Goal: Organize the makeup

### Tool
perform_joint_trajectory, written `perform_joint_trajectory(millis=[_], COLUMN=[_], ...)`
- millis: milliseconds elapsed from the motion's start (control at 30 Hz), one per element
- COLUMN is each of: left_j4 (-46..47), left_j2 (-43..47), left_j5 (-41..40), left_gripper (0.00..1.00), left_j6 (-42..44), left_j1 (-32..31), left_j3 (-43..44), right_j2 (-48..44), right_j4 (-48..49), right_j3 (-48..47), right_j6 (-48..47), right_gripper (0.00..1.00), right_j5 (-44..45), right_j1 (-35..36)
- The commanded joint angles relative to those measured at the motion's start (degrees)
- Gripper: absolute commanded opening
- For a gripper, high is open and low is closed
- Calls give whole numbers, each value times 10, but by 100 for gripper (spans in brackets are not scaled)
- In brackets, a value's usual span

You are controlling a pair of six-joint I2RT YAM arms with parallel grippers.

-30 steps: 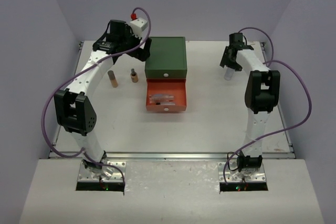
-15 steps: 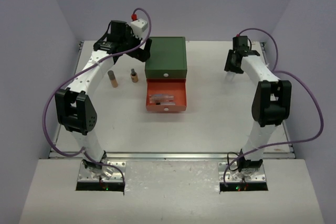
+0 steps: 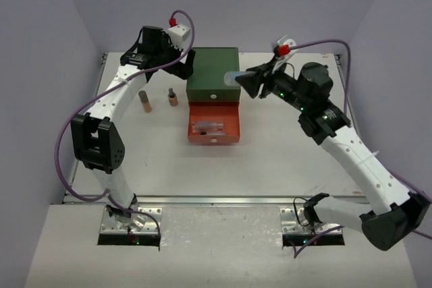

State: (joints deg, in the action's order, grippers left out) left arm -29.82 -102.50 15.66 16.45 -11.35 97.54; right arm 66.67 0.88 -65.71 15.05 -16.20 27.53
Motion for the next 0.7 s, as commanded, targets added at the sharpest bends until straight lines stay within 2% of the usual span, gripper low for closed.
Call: perform_joint_trajectory(millis=[0,200,367,667], left_j4=[12,0,-2,-5], left_j2=[11,22,28,22], left_j5=[1,4,6,9], left_gripper=[100,100,100,100], left_j6=[-2,-4,-6,1], left_j1=[-7,-7,-7,-6], left_j3=[15,4,-11,-9], right_j2=[94,161,221,292], right_j4=[71,140,175,182], right_j3=[23,13,13,-18], right_j6=[4,-19,-17,-34], right_gripper=[1,1,0,1], right_j5=[-60,16,72,148], right_j1=[88,148,153,153])
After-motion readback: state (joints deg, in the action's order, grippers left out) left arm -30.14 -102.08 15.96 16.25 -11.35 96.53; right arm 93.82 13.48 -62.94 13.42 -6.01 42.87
